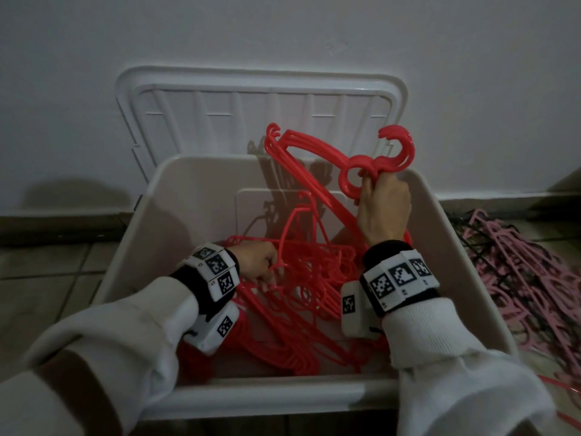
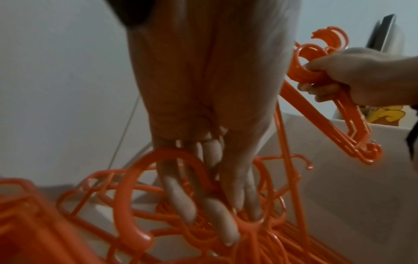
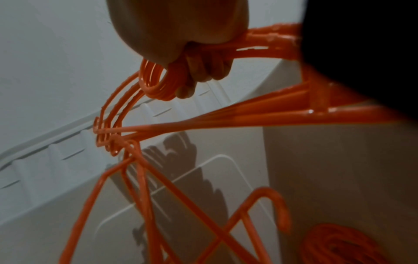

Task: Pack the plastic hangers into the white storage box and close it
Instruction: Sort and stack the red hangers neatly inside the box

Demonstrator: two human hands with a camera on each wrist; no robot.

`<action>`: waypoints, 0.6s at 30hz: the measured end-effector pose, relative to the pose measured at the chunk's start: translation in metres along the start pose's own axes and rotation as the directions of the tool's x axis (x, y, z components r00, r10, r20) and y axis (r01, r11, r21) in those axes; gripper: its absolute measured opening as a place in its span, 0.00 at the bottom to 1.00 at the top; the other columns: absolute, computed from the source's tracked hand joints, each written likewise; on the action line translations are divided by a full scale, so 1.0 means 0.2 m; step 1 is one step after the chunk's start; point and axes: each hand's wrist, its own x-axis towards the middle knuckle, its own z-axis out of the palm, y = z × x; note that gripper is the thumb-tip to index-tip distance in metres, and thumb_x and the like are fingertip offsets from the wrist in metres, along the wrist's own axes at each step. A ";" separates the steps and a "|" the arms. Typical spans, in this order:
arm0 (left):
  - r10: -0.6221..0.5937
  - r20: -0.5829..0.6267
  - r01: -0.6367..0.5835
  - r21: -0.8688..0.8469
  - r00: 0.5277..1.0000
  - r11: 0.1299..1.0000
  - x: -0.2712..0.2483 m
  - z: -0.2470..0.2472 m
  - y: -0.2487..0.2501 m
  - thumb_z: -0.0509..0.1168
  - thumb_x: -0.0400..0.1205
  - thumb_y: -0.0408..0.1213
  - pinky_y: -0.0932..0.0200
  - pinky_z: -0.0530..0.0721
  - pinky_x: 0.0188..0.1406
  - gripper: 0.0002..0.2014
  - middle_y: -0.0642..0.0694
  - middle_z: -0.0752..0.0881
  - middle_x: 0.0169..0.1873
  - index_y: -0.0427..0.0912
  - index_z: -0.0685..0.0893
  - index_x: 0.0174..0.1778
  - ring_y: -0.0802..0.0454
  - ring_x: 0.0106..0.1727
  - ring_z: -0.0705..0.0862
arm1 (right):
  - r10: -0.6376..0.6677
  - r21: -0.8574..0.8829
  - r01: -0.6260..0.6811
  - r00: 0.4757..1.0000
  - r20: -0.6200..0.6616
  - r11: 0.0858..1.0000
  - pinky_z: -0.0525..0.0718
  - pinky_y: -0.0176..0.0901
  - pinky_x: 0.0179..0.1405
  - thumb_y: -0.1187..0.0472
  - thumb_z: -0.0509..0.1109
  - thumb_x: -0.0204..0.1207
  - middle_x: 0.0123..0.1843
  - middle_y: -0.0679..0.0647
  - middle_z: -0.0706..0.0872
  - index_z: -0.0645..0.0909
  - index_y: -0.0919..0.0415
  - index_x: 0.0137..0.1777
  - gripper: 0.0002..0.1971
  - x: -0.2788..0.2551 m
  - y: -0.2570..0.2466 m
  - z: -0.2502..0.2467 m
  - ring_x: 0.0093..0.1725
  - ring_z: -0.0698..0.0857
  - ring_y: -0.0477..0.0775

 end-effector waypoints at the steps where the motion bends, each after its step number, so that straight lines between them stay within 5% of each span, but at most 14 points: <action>1: 0.009 0.010 -0.009 0.011 1.000 1.000 0.00 0.00 0.00 0.65 0.80 0.26 0.60 0.85 0.40 0.04 0.41 0.90 0.37 0.33 0.85 0.42 0.59 0.29 0.85 | 0.001 0.002 -0.001 1.000 0.000 1.000 0.76 0.54 0.47 0.57 0.56 0.84 0.50 0.68 0.86 0.81 0.70 0.55 0.17 0.00 0.00 0.00 0.52 0.83 0.70; 4: 0.044 0.078 -0.040 -0.060 0.996 0.997 -0.01 0.01 0.01 0.61 0.80 0.21 0.57 0.85 0.40 0.14 0.39 0.88 0.45 0.46 0.76 0.51 0.54 0.32 0.86 | 0.010 -0.011 -0.010 1.000 0.003 1.000 0.76 0.53 0.46 0.57 0.56 0.84 0.50 0.68 0.87 0.82 0.69 0.56 0.17 0.01 0.00 0.01 0.52 0.83 0.70; 8: 0.101 0.057 -0.094 -0.108 0.993 0.990 0.00 0.00 0.00 0.66 0.73 0.19 0.47 0.83 0.44 0.22 0.38 0.86 0.47 0.47 0.75 0.57 0.46 0.45 0.83 | 0.017 -0.005 -0.016 1.000 0.006 1.000 0.74 0.51 0.46 0.58 0.56 0.84 0.52 0.67 0.86 0.81 0.68 0.57 0.16 0.00 0.00 0.00 0.53 0.83 0.69; 13: 0.038 0.041 -0.028 -0.231 0.998 0.973 0.02 0.00 0.01 0.63 0.73 0.11 0.69 0.79 0.24 0.20 0.43 0.84 0.34 0.42 0.70 0.46 0.59 0.27 0.84 | 0.059 -0.025 -0.059 0.998 -0.001 0.998 0.75 0.54 0.47 0.57 0.55 0.84 0.52 0.69 0.85 0.80 0.68 0.57 0.16 0.01 0.02 0.02 0.54 0.82 0.70; 15: 0.010 0.055 0.004 -0.252 0.998 0.968 0.03 0.01 0.00 0.59 0.75 0.11 0.69 0.78 0.21 0.19 0.42 0.84 0.34 0.42 0.68 0.42 0.53 0.30 0.83 | 0.077 -0.019 -0.078 0.997 -0.011 0.997 0.76 0.56 0.49 0.57 0.55 0.84 0.53 0.70 0.84 0.80 0.69 0.57 0.17 0.01 0.02 0.02 0.55 0.81 0.71; 18: -0.050 0.043 0.060 -0.275 0.998 0.959 0.05 0.01 -0.01 0.64 0.75 0.15 0.58 0.79 0.33 0.17 0.45 0.85 0.31 0.41 0.69 0.47 0.47 0.34 0.81 | 0.133 0.012 -0.133 0.991 -0.003 0.991 0.75 0.56 0.50 0.58 0.56 0.84 0.56 0.71 0.83 0.78 0.71 0.57 0.16 0.00 0.01 0.00 0.57 0.81 0.71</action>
